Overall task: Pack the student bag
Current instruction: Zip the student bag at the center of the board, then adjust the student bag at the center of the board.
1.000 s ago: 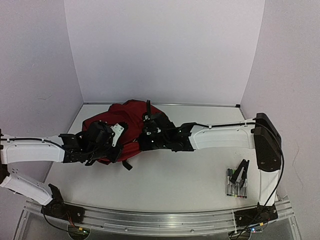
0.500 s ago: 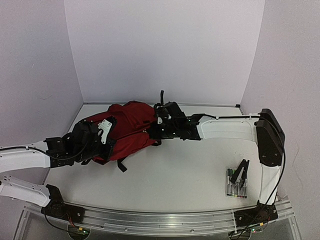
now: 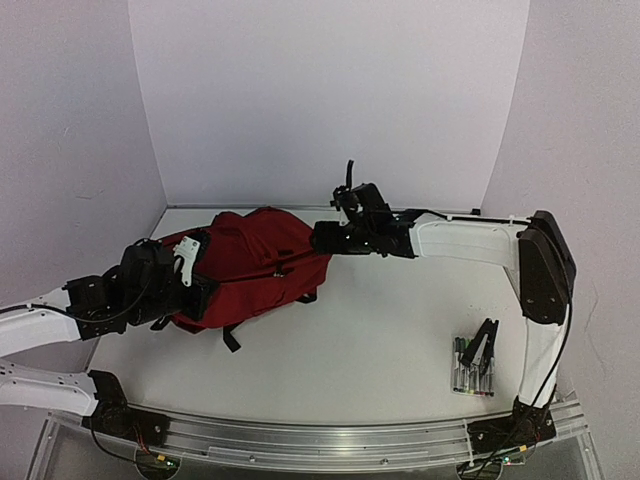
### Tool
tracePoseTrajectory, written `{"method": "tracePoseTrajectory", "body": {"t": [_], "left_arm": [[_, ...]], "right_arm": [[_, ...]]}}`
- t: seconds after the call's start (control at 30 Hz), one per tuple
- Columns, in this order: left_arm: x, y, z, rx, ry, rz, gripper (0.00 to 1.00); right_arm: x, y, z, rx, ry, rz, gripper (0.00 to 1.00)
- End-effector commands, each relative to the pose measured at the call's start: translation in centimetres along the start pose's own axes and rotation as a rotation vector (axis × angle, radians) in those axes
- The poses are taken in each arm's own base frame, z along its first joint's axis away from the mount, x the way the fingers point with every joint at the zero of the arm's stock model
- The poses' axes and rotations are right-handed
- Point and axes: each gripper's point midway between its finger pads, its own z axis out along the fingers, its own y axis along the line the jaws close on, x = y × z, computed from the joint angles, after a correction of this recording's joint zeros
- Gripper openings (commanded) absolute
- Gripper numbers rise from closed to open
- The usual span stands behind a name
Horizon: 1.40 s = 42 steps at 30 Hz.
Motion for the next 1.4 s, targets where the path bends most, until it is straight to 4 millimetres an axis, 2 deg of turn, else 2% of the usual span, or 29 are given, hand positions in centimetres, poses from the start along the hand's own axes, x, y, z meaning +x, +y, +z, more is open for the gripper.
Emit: {"method": "tracePoseTrajectory", "body": {"t": [0.0, 0.07, 0.1, 0.13, 0.2, 0.3, 0.43, 0.6, 0.67, 0.73, 0.9, 1.03, 1.17, 1.27, 1.37], "left_arm": [[-3.3, -1.1, -2.6, 0.130, -0.045, -0.171, 0.24], [-3.8, -1.4, -2.9, 0.170, -0.020, -0.225, 0.51], [-4.1, -1.4, -3.1, 0.181, -0.008, -0.248, 0.60], [-4.3, -1.3, -3.1, 0.188, 0.008, -0.275, 0.67], [-4.9, -0.8, -2.9, 0.200, 0.035, -0.332, 0.75], [-5.5, 0.6, -2.2, 0.158, 0.076, -0.425, 0.82], [-5.5, 3.1, -1.4, 0.080, 0.132, -0.558, 0.92], [-6.2, 4.5, -0.8, 0.184, 0.147, -0.751, 0.94], [-6.0, 4.8, -0.4, 0.177, 0.160, -0.769, 0.94], [-5.4, 5.4, -0.2, 0.146, 0.179, -0.782, 0.95], [-4.2, 6.3, -0.1, 0.110, 0.185, -0.788, 0.97], [-3.4, 6.2, 0.7, 0.159, 0.189, -0.819, 0.97], [-4.0, 5.8, 2.4, 0.212, 0.182, -0.824, 0.97], [-5.3, 5.2, 4.0, 0.283, 0.170, -0.803, 0.93], [-5.7, 4.5, 6.7, 0.357, 0.206, -0.784, 0.87]], "right_arm": [[-5.3, -1.7, -1.3, -0.007, -0.083, 0.016, 0.88], [-5.6, -2.3, -0.3, -0.029, -0.067, 0.024, 0.91], [-5.8, -2.4, 0.1, -0.049, -0.059, 0.027, 0.92], [-5.9, -2.4, 0.6, -0.070, -0.051, 0.024, 0.92], [-6.2, -1.9, 1.4, -0.123, -0.035, 0.008, 0.92], [-6.1, -0.1, 2.1, -0.222, -0.008, -0.028, 0.88], [-5.1, 0.9, 4.0, -0.283, 0.032, -0.039, 0.81], [-3.1, 1.7, 5.9, -0.348, 0.092, -0.038, 0.69], [-2.5, 1.9, 6.2, -0.370, 0.112, -0.037, 0.62], [-1.9, 1.9, 6.3, -0.378, 0.127, -0.039, 0.49], [-1.8, 1.8, 5.1, -0.379, 0.111, -0.039, 0.03], [-1.8, -0.4, 3.5, -0.274, 0.057, 0.013, 0.00], [0.0, -3.3, -0.1, -0.135, 0.021, 0.091, 0.00], [2.6, -3.4, -3.0, -0.082, 0.011, 0.116, 0.00], [5.8, -1.6, -5.5, -0.089, 0.036, 0.132, 0.00]]}}
